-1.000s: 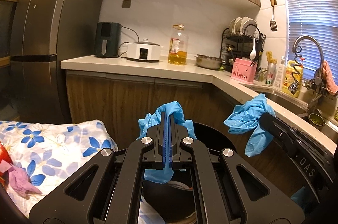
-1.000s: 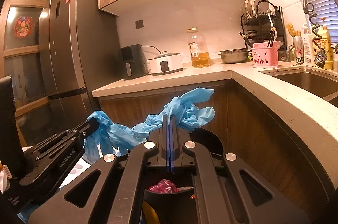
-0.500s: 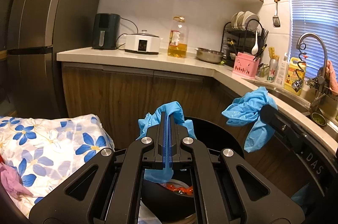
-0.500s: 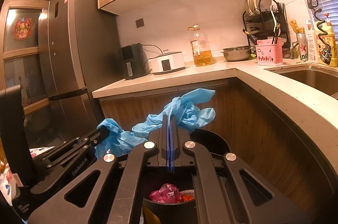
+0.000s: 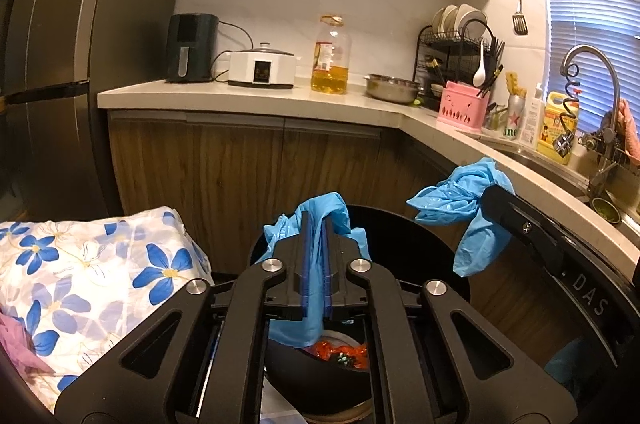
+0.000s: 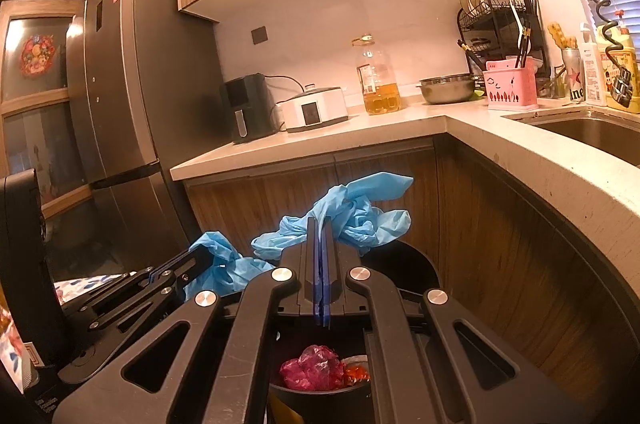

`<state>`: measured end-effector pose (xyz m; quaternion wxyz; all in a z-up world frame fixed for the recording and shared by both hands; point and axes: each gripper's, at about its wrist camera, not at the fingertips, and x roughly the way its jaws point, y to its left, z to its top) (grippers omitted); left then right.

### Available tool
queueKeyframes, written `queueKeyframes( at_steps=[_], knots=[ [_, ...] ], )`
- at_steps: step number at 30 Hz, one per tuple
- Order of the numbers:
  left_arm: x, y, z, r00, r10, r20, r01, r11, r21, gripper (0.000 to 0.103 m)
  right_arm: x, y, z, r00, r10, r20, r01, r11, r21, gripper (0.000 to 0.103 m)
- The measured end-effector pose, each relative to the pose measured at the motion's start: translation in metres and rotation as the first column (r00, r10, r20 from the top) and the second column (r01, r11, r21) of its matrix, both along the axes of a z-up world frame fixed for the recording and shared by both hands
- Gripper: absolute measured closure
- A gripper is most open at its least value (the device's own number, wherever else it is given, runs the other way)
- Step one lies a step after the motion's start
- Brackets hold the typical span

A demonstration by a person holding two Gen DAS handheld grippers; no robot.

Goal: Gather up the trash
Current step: 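Carry both blue gloves over the black bin and open both tools, then move both open tools back to the table toward the red cups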

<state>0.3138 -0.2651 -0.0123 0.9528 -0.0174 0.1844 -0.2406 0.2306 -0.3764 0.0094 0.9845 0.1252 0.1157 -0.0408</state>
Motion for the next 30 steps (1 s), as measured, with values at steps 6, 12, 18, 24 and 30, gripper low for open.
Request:
queueKeyframes(
  at_steps=[6, 12, 18, 24, 30],
  knots=[
    [-0.001, 0.001, -0.004, 1.0, -0.003, -0.003, 0.003, 1.0, 0.003, 0.063, 0.002, -0.001, -0.004, 1.0, 0.0, -0.015, 0.0, 1.0, 0.004, 0.101],
    [-0.001, 0.007, -0.006, 1.0, 0.019, -0.01, -0.019, 1.0, 0.004, 0.043, 0.004, -0.004, -0.006, 1.0, -0.003, -0.025, 0.003, 1.0, 0.014, 0.099],
    [-0.003, 0.032, -0.009, 0.996, 0.08, -0.031, -0.081, 0.996, -0.023, 0.032, 0.005, -0.004, -0.008, 0.999, -0.003, -0.038, 0.004, 1.0, 0.018, 0.099],
    [-0.024, 0.062, -0.011, 0.988, 0.153, -0.016, -0.153, 0.988, -0.02, 0.02, -0.005, -0.002, -0.012, 0.999, -0.006, -0.04, 0.007, 0.999, 0.039, 0.072],
    [-0.055, 0.093, -0.015, 0.977, 0.212, 0.011, -0.212, 0.977, -0.014, 0.014, -0.021, 0.007, -0.015, 0.999, 0.001, -0.047, 0.002, 0.998, 0.059, 0.055]
  ],
)
